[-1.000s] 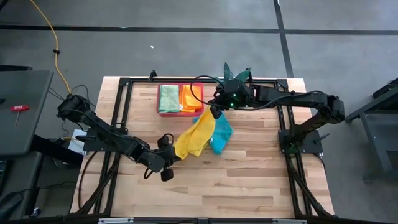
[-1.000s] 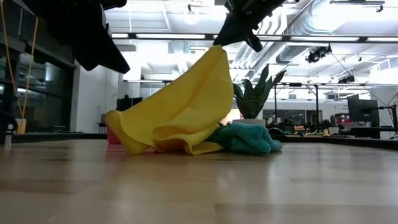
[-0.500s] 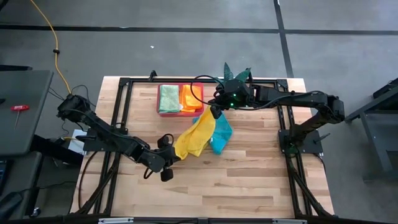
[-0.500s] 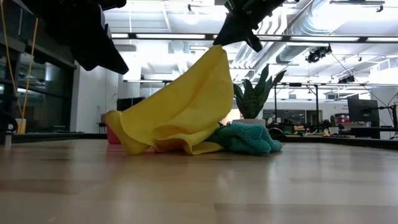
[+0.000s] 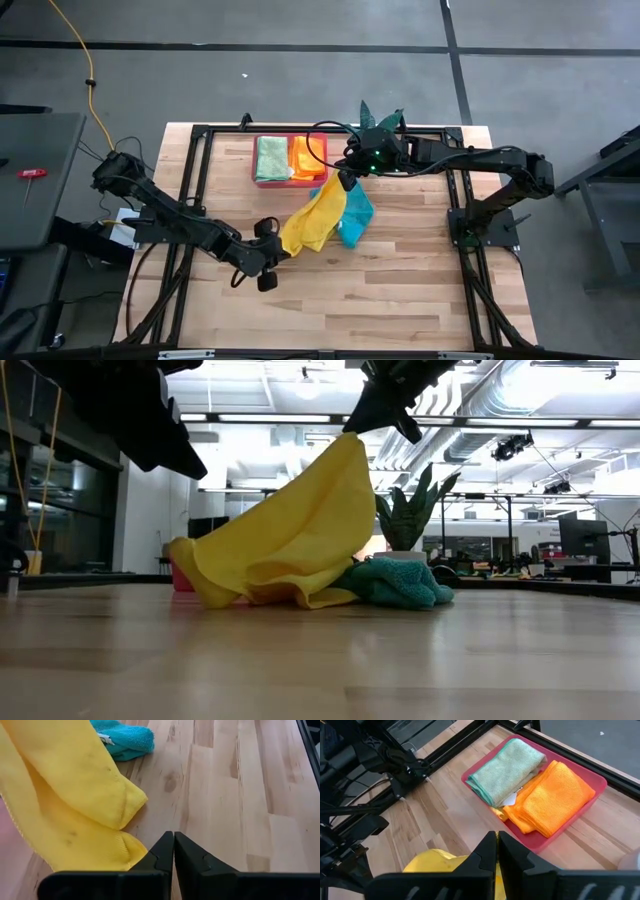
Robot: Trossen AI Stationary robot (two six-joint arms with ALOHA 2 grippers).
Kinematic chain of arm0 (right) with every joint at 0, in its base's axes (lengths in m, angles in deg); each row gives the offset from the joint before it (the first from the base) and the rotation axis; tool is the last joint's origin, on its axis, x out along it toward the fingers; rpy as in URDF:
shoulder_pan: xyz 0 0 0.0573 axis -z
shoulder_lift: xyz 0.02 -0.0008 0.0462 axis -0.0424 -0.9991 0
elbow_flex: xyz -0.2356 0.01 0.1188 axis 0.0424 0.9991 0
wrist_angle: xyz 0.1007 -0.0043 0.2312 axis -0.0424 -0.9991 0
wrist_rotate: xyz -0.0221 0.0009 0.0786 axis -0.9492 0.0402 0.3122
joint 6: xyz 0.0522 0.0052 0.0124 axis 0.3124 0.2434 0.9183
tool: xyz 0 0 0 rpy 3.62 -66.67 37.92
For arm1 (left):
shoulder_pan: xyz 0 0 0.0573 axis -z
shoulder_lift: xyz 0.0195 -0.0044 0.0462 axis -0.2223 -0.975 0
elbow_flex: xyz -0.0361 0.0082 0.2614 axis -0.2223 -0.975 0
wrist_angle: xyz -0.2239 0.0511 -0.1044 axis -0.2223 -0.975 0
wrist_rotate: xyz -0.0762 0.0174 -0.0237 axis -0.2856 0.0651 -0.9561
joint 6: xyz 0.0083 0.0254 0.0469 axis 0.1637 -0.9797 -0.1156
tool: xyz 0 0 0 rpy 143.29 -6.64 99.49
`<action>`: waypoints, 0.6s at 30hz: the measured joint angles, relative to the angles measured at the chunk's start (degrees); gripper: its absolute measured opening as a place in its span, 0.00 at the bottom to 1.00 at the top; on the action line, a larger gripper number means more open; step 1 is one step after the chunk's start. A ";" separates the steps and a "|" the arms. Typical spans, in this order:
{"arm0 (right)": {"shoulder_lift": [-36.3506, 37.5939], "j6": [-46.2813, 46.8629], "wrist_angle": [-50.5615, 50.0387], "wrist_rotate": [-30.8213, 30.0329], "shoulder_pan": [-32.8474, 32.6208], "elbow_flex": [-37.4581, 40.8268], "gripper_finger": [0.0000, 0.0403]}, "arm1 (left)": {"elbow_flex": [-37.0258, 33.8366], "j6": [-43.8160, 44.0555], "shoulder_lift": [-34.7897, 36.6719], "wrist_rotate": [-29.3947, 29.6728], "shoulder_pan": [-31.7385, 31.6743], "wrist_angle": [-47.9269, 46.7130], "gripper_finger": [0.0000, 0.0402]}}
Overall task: Fold microfiber towels
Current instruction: Fold the yellow microfiber towel
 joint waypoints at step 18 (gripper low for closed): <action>0.00 0.00 0.00 0.00 0.00 0.00 0.00 | 0.00 -8.74 0.00 -13.67 -9.54 -6.64 0.39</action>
